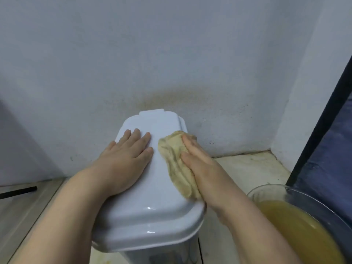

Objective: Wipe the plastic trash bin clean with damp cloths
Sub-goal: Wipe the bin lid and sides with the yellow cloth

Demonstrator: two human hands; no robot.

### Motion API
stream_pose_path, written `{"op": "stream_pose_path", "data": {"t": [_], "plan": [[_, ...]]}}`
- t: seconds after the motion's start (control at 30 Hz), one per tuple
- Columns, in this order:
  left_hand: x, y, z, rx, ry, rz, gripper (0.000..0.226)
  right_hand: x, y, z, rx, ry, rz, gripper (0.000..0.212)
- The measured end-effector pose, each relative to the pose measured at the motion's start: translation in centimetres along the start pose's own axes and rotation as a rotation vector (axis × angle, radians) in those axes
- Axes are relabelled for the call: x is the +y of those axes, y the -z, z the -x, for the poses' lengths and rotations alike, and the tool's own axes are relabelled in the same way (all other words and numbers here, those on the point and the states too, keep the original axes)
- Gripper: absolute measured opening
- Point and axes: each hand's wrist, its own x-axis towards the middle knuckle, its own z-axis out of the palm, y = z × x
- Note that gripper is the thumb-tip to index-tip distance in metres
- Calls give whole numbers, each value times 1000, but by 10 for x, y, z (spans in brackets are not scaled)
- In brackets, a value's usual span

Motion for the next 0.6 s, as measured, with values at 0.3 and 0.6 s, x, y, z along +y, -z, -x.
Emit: {"op": "stream_pose_path", "data": {"t": [0.3, 0.6], "plan": [[7, -2, 3, 16, 100, -7, 52, 5, -3, -12, -55, -15, -9, 46], [30, -10, 18, 86, 313, 36, 52, -12, -5, -36, -91, -84, 107, 54]]}}
